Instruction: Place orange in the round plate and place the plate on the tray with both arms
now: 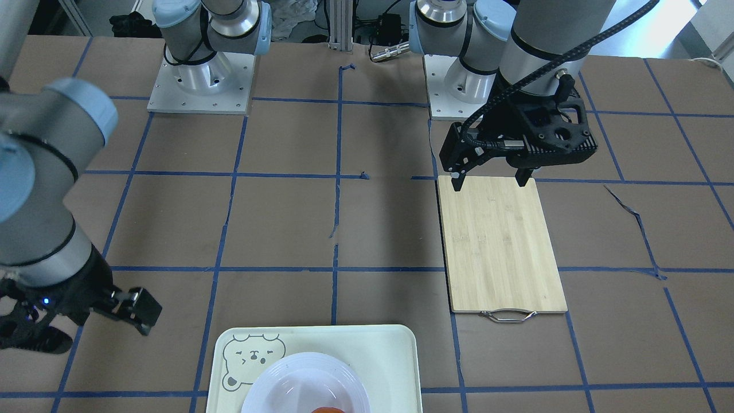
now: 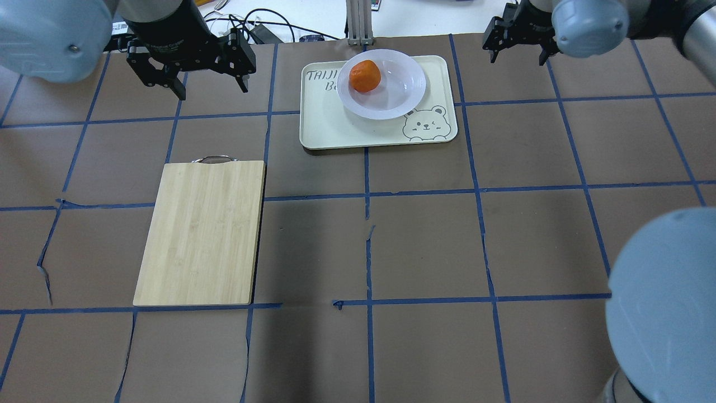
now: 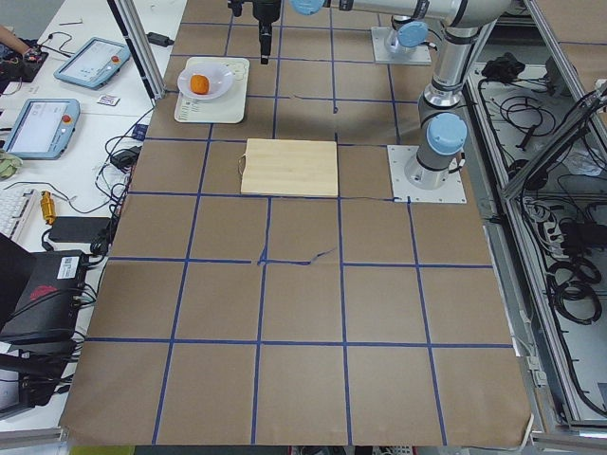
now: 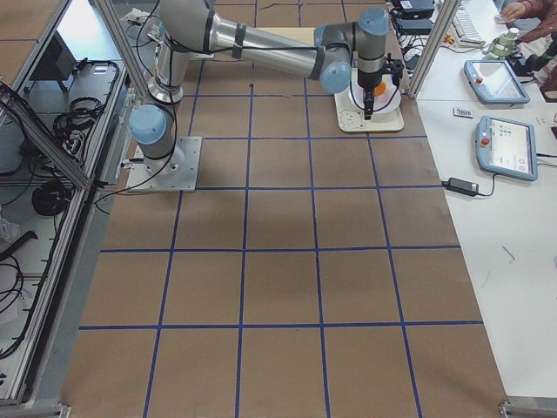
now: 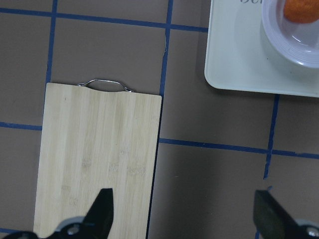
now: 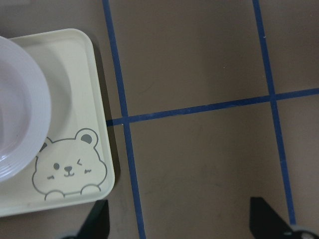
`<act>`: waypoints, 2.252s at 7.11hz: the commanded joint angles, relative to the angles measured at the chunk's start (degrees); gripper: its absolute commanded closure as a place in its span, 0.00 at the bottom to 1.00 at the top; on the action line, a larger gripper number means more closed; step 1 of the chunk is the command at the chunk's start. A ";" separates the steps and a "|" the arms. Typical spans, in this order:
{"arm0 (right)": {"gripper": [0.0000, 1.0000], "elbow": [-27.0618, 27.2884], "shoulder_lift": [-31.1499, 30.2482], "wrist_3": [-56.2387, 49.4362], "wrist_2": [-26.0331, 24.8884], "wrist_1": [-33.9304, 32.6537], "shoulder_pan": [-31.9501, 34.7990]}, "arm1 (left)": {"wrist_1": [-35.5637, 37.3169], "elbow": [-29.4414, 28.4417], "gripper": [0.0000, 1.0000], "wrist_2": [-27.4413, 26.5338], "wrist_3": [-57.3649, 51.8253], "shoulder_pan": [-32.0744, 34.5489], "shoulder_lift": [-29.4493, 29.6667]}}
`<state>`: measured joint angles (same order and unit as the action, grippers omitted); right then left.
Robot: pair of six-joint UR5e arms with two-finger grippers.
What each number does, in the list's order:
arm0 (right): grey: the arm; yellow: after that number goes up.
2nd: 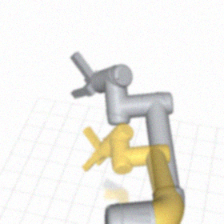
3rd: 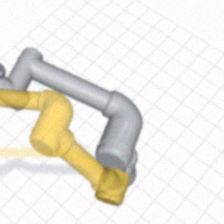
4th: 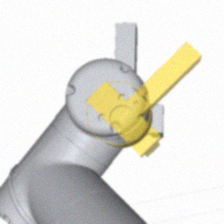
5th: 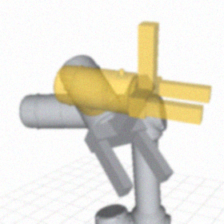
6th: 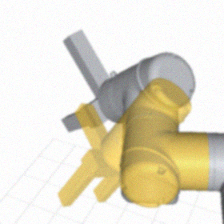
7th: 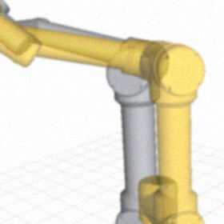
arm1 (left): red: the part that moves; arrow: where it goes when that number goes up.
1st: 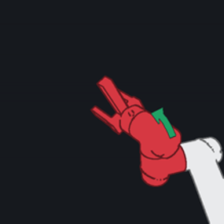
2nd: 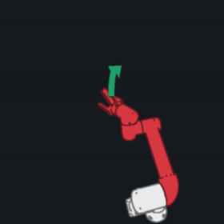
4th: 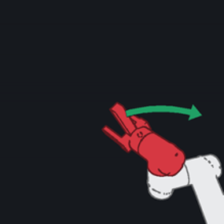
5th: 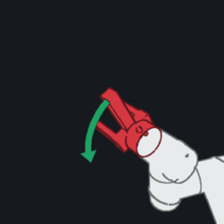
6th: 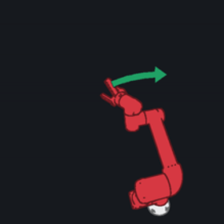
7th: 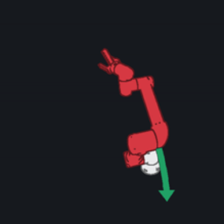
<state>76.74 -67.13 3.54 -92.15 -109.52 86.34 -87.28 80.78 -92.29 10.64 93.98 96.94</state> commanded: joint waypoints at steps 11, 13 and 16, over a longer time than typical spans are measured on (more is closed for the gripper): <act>0.00 7.45 -18.81 -2.92 2.15 16.44 2.78 | -0.08 0.08 0.00 -0.08 0.00 0.24 0.00; 0.00 8.16 -19.27 -2.93 1.88 16.62 2.69 | -0.08 -0.01 0.00 -0.08 0.00 0.07 0.00; 0.00 8.69 -19.45 -2.92 2.24 16.62 2.78 | -0.08 0.16 0.00 -0.08 0.00 -0.02 0.00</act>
<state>85.30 -86.47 0.61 -89.93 -92.92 89.05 -87.36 80.90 -92.37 10.63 93.97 96.95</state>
